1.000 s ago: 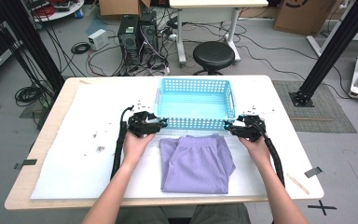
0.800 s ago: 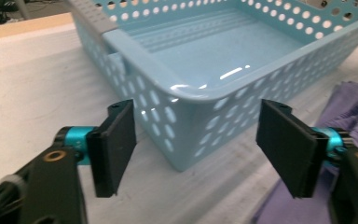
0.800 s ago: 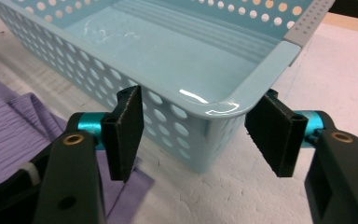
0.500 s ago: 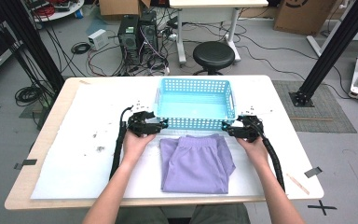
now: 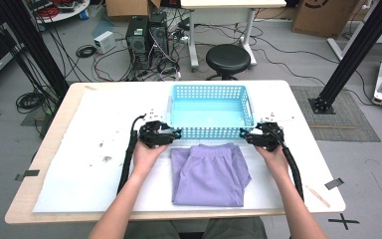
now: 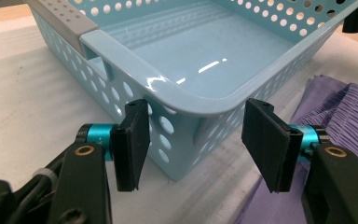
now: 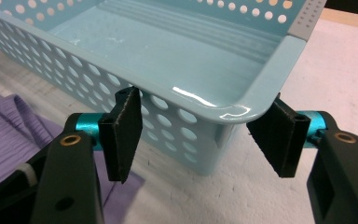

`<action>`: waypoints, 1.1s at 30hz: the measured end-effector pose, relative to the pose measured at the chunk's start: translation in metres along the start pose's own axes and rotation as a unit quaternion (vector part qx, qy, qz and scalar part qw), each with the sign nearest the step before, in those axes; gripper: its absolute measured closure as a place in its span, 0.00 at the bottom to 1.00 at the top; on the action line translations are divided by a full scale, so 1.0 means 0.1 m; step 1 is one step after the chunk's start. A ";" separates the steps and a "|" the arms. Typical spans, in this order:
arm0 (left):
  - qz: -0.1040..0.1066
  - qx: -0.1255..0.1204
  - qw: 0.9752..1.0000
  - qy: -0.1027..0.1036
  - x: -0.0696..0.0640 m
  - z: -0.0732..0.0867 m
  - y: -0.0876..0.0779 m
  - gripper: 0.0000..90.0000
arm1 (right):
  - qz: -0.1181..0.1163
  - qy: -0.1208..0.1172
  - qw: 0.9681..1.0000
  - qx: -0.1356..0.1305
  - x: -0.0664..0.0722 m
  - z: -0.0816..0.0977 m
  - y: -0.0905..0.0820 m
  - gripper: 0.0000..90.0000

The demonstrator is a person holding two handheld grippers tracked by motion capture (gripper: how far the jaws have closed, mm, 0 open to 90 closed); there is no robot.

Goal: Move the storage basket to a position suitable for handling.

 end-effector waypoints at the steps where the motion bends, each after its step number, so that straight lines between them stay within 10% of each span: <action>1: 0.000 0.003 1.000 0.003 0.00 0.01 -0.01 0.46 | -0.001 -0.003 1.000 0.003 0.01 0.00 -0.02 0.41; 33: -0.011 -0.008 1.000 -0.001 -0.01 0.04 -0.04 0.46 | 0.008 0.001 1.000 -0.005 0.07 0.01 -0.02 0.42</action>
Point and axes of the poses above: each handheld gripper's, and its own axes: y roughly forward along the jaws, z roughly out of its underside, x roughly to its left, the point moved 8 cm from there along y, roughly forward along the jaws, and after that the axes turned 13 degrees about -y, right-handed, at the moved point
